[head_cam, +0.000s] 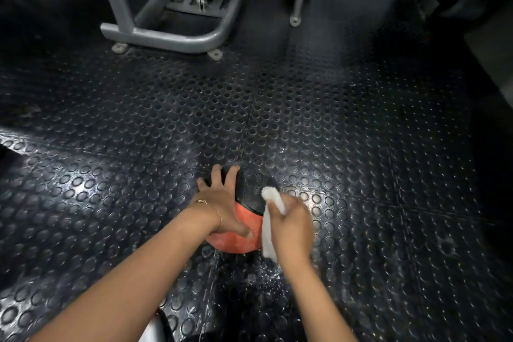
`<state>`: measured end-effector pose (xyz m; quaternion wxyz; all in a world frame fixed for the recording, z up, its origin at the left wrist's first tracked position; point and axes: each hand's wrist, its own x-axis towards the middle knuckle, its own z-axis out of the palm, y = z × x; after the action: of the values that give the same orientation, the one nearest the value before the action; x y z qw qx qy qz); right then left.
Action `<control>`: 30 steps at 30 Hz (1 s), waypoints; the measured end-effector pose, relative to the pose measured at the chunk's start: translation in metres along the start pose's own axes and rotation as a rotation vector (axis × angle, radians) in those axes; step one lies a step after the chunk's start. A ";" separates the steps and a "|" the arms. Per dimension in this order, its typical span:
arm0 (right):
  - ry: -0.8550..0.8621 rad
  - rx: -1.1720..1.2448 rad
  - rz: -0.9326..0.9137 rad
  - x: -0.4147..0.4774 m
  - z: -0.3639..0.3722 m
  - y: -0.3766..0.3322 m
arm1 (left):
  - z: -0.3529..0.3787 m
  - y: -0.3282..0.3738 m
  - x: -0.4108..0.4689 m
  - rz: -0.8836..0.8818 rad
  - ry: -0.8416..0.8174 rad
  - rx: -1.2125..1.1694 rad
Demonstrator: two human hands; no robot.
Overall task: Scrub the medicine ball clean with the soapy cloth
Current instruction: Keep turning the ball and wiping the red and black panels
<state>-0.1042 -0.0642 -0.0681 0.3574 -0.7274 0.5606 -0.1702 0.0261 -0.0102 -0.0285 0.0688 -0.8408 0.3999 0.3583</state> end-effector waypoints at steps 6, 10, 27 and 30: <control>-0.006 0.026 0.172 0.011 -0.008 0.004 | 0.004 0.002 -0.005 0.009 -0.004 0.014; 0.004 -0.007 0.144 0.011 -0.010 0.000 | 0.003 0.001 -0.003 0.011 -0.004 -0.008; 0.043 0.096 -0.163 0.036 -0.024 -0.018 | 0.007 -0.004 -0.004 0.026 0.037 -0.049; -0.005 0.000 -0.204 0.024 -0.029 -0.022 | 0.005 -0.002 -0.003 0.019 0.047 -0.054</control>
<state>-0.1001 -0.0935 -0.0358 0.3398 -0.7809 0.4828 -0.2039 0.0236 -0.0047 -0.0304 0.0331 -0.8469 0.3993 0.3497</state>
